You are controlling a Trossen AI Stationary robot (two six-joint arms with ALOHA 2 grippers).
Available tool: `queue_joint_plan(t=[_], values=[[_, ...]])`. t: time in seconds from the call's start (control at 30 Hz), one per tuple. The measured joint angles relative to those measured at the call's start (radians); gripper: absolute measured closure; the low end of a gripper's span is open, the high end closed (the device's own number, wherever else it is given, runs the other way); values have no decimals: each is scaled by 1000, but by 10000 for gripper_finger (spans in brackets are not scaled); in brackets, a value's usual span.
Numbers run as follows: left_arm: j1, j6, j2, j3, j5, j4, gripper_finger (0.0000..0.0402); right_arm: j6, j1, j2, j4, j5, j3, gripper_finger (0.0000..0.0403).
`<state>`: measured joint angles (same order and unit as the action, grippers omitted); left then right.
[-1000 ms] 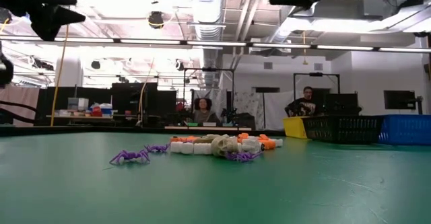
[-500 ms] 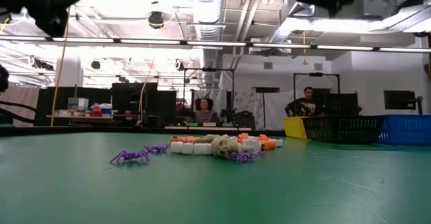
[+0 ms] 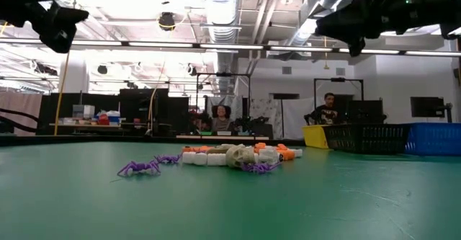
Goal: Sort Halloween decoration
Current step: Put the purple spider toy into the yellow basket
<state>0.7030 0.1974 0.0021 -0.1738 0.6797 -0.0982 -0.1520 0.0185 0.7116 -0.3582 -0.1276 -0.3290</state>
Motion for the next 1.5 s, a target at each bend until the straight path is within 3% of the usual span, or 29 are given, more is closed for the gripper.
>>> queue_joint_plan(t=[0.23, 0.5, 0.7, 0.83, 1.03, 1.27, 1.5], values=[[-213, 22, 0, -26, -208, -55, 223, 52, -22, 113, -152, -7, 0, 289], [-429, 31, 0, -51, -394, -113, 223, 40, 4, 183, -198, -115, 0, 289], [-523, 71, 1, -51, -394, -150, 223, 28, 4, 265, -205, -194, 0, 289], [-540, 12, 1, -51, -374, -93, 223, 29, 4, 277, -262, -198, 0, 289], [-540, -7, 2, -16, -268, -57, 223, 47, 4, 277, -278, -198, 0, 289], [-540, 40, 4, 145, -370, 115, 223, 78, -36, 340, -271, -161, 0, 289], [-541, 33, 2, 159, -408, 151, 223, 20, -47, 483, -240, -166, -32, 289]])
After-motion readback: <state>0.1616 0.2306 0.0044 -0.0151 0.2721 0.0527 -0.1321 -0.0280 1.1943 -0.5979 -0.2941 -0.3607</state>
